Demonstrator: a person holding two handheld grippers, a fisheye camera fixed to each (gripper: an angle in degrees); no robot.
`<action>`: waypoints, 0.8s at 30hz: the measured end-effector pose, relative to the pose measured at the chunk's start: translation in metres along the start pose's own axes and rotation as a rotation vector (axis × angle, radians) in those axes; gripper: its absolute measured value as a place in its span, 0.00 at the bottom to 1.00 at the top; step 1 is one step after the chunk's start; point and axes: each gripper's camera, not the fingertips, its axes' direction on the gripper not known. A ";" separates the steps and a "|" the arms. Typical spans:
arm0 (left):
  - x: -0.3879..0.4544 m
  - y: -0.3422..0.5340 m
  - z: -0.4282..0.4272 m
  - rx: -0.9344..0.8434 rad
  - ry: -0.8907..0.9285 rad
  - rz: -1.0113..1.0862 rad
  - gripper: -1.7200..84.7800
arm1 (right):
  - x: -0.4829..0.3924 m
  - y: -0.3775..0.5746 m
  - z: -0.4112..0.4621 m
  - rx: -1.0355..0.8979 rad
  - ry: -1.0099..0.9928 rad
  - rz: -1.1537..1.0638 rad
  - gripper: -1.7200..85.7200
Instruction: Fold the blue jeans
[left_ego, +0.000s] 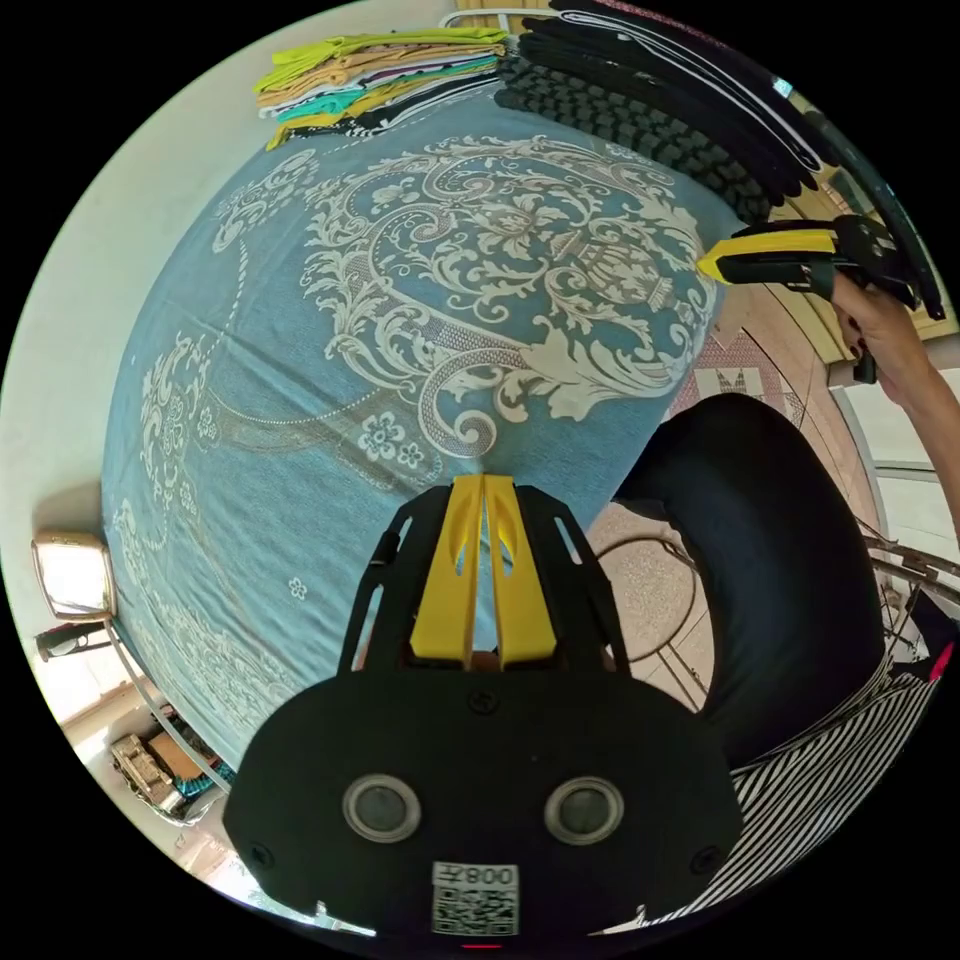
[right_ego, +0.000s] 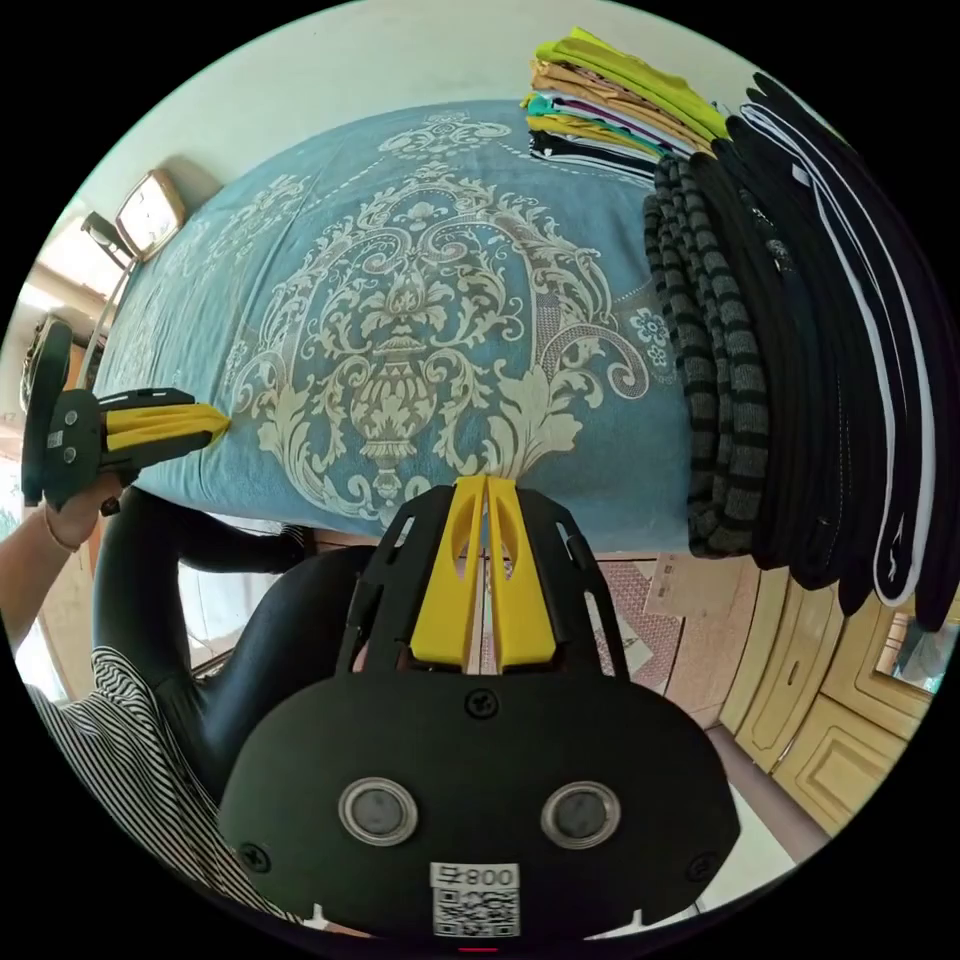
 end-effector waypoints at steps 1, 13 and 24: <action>-0.001 0.004 0.008 0.003 -0.010 0.002 0.02 | -0.002 -0.007 0.001 -0.004 0.027 -0.026 0.02; -0.114 0.035 0.097 0.099 0.405 0.017 0.03 | 0.066 -0.091 -0.023 0.105 -0.316 -0.032 0.07; -0.274 -0.024 0.157 0.217 0.596 0.020 0.02 | 0.201 -0.349 -0.140 0.594 -0.191 0.038 0.11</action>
